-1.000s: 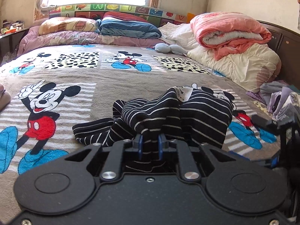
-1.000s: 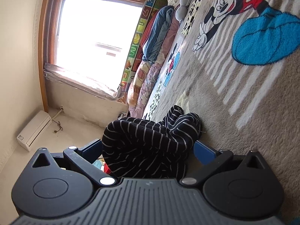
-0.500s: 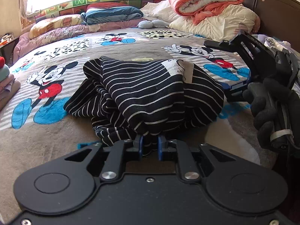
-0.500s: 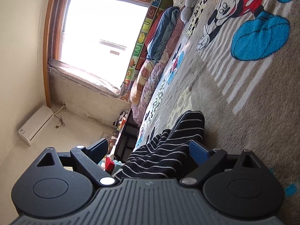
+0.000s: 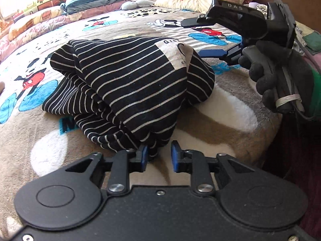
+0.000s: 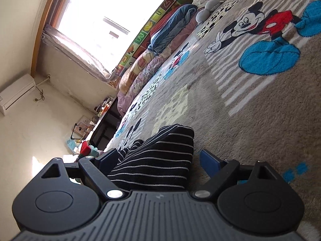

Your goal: Fold clothes

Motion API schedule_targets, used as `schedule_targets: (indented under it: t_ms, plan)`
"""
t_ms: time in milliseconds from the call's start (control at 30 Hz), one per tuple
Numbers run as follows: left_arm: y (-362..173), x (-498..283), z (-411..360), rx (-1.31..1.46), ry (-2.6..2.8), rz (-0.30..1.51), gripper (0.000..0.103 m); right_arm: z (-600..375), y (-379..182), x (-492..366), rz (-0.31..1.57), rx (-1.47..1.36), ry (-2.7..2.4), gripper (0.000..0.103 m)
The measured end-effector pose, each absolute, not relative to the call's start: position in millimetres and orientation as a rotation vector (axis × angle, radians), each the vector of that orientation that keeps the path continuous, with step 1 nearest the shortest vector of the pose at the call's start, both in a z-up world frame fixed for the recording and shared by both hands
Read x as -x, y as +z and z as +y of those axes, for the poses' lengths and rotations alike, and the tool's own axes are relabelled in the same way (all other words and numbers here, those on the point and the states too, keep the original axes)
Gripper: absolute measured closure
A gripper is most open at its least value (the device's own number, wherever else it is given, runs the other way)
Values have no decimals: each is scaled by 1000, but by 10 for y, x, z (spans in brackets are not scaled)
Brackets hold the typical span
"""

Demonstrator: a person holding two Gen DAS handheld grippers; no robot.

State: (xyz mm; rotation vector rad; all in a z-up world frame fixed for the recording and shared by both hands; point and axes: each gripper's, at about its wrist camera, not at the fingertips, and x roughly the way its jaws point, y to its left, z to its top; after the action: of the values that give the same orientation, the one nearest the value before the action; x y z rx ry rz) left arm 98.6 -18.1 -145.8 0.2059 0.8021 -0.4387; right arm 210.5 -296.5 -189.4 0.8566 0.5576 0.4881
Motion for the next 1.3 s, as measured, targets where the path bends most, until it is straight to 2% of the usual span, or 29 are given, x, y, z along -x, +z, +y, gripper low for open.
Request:
schedule_targets:
  t_ms: [33,67,467,633,867,1100,1300]
  plan:
    - [-1428,-976,-157,-198,-463,803,50,-2967,-1880,-2099,556,-839,487,15]
    - [-1397,-956,-145,-195,-476,796,46,-2972,-1866,-2099,555,-829,488,15]
    - [-943,-984,86,-96,-466,671,42,-3062,-1797,-2375,533,-789,507,15]
    - [-771,-1325,285,-26,-409,653,41,-3053,-1822,-2550,552,-767,523,15]
    - [-623,-1928,355,-65,-358,650,39,-2888,-1850,-2702,632,-675,568,15]
    - [-732,-2588,359,-78,-416,779,34,-2886,-1937,-2774,672,-693,579,15]
    - [-935,-2972,339,-84,-451,913,34,-2881,-1946,-2866,672,-694,616,15]
